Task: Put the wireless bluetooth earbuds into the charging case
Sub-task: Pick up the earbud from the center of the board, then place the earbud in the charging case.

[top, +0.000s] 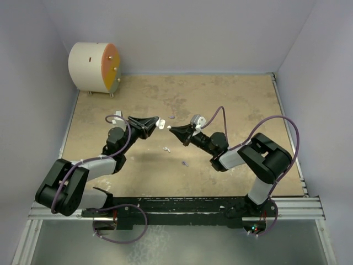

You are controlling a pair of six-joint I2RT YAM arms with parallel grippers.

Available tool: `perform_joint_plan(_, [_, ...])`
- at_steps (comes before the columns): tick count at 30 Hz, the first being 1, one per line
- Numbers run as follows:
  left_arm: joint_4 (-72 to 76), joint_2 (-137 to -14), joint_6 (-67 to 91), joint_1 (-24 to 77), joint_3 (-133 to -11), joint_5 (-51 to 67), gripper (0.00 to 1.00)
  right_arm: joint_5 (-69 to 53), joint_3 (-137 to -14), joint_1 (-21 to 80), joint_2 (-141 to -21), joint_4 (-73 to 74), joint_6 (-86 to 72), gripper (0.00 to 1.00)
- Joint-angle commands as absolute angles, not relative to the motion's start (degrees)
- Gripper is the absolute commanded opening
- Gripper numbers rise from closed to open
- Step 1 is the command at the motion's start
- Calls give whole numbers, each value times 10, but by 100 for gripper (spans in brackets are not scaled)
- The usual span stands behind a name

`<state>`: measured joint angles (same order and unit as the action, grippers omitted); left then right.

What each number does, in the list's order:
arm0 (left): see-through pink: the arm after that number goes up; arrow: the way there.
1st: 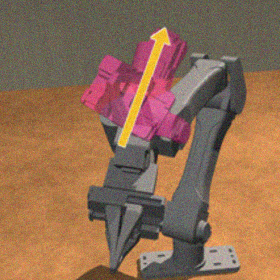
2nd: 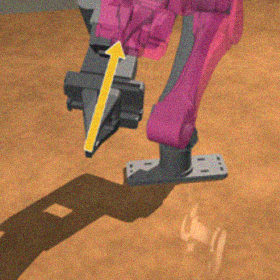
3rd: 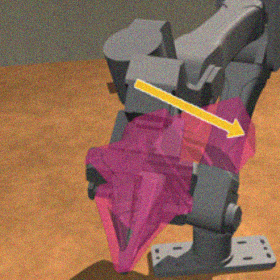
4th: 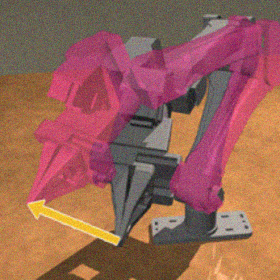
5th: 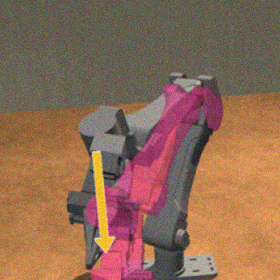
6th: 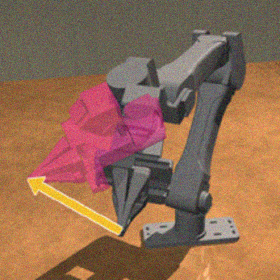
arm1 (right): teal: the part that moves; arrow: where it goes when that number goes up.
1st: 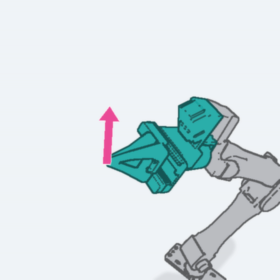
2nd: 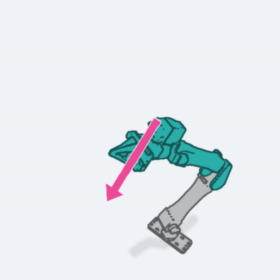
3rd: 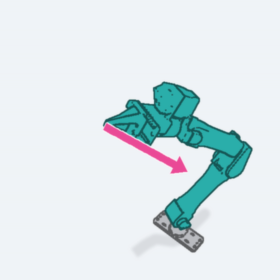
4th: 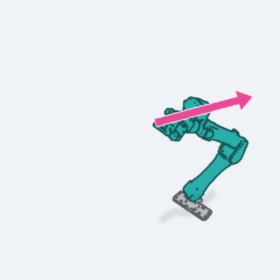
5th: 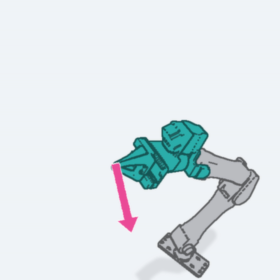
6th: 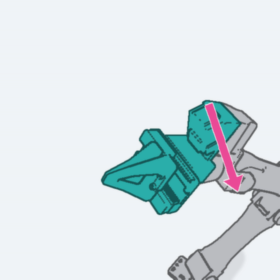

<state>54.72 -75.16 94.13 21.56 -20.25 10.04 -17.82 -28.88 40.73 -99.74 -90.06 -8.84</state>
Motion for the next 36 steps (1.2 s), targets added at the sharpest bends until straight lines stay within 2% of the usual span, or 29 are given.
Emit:
perform_joint_plan(1, [606, -769, 953, 219, -196, 106, 0, -197, -315, 403, -983, -1310, -90, 0])
perform_joint_plan(15, [672, -831, 983, 240, -201, 105, 0, -209, -339, 403, -972, -1298, -84, 0])
perform_joint_plan(36, [670, -828, 986, 258, -216, 100, 0, -212, -334, 403, -982, -1309, -87, 0])
